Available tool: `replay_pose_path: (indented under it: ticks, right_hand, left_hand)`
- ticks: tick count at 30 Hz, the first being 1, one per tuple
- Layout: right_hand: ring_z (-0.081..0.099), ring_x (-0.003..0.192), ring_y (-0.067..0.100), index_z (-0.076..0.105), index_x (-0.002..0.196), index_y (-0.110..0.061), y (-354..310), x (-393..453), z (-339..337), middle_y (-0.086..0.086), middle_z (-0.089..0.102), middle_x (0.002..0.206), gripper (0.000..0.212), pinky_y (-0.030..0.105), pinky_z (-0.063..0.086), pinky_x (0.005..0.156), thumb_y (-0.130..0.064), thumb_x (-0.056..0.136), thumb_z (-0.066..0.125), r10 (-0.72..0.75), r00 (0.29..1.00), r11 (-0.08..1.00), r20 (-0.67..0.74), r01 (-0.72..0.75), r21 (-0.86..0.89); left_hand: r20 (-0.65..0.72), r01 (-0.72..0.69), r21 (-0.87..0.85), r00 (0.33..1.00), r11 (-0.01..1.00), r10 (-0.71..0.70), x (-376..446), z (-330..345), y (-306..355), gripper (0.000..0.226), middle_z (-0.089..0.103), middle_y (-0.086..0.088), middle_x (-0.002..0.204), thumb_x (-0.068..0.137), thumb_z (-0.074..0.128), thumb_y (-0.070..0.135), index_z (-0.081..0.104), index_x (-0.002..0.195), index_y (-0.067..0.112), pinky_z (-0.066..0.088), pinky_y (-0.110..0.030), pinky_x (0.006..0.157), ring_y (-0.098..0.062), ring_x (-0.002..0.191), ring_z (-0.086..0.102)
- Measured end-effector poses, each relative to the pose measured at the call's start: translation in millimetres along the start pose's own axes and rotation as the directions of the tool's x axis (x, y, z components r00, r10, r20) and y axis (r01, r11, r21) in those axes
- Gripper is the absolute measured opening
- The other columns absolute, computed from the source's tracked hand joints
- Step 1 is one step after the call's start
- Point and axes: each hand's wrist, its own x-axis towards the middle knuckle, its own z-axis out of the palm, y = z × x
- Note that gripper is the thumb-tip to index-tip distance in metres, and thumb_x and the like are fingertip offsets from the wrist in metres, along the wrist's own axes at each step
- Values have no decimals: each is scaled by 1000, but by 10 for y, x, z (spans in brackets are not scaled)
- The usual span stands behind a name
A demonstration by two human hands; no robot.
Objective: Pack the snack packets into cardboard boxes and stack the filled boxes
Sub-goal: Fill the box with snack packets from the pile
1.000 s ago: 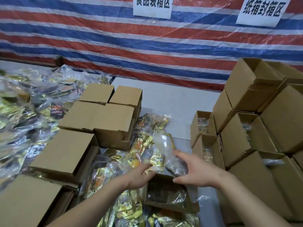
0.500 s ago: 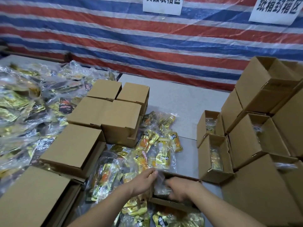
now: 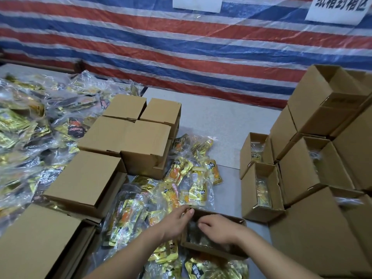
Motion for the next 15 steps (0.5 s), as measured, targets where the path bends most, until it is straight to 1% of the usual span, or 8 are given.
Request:
replay_pose_path:
  ticks: [1,3,5,7,9,12,13,15]
  right_hand:
    - [62,96,17,64,106,-21,-55,73,64,-3,65,101,32,33,48,81,-38,102,38,19,999,1000,42,-19,2]
    - [59,113,28,61,120,-14,-129,244,225,10,64,122,39,38,46,98,-32,103,32,58,988,998,145,-55,-29]
    - [56,118,33,56,131,-12,-171,344,332,16,59,133,44,39,44,103,-32,103,29,80,981,997,176,-75,-31]
    - [57,117,31,56,131,-13,-206,310,340,17,59,134,48,38,43,102,-37,103,27,101,980,994,170,-107,26]
    - [59,111,24,62,123,-17,-165,220,284,11,63,127,49,37,44,101,-45,102,28,95,988,989,123,-107,99]
    - [58,85,10,64,88,-26,55,63,148,-6,65,96,37,29,45,76,-48,98,36,88,996,979,8,-88,185]
    - [58,86,11,65,93,-26,140,25,115,-5,66,100,37,27,43,73,-47,99,36,103,995,983,-9,-101,155]
    - [60,106,20,65,119,-17,255,-16,96,7,63,126,48,28,42,82,-46,103,31,149,987,989,55,-150,10]
  left_hand:
    - [-6,-2,5,1000,1000,2,8,6,-8,52,48,-1,143,102,36,55,46,143,24,35,-38,114,-20,132,44]
    - [-1,-13,23,1000,1000,13,-7,10,-8,45,49,2,140,103,36,53,48,137,26,37,-31,108,-18,131,45]
    - [3,-15,45,1000,999,15,-27,4,-10,49,49,-2,143,104,36,52,46,141,21,37,-32,108,-19,131,46]
    - [-5,-4,40,1000,999,4,-37,-6,-15,54,47,-4,147,104,36,50,42,147,18,35,-33,112,-20,134,44]
    - [-10,-6,35,1000,999,6,-48,-16,7,52,47,0,146,104,35,49,41,148,21,34,-26,108,-15,132,44]
    - [1,-18,20,1000,1000,18,-57,-18,59,44,54,5,134,104,35,50,48,139,28,37,-24,96,-11,124,49]
    - [-2,-14,7,1000,1000,14,-55,-15,69,42,55,7,130,104,35,51,49,137,30,36,-25,94,-11,122,49]
    - [-19,5,-10,1000,1000,-6,-54,-6,67,42,53,8,126,103,36,52,48,137,31,35,-27,96,-12,121,47]
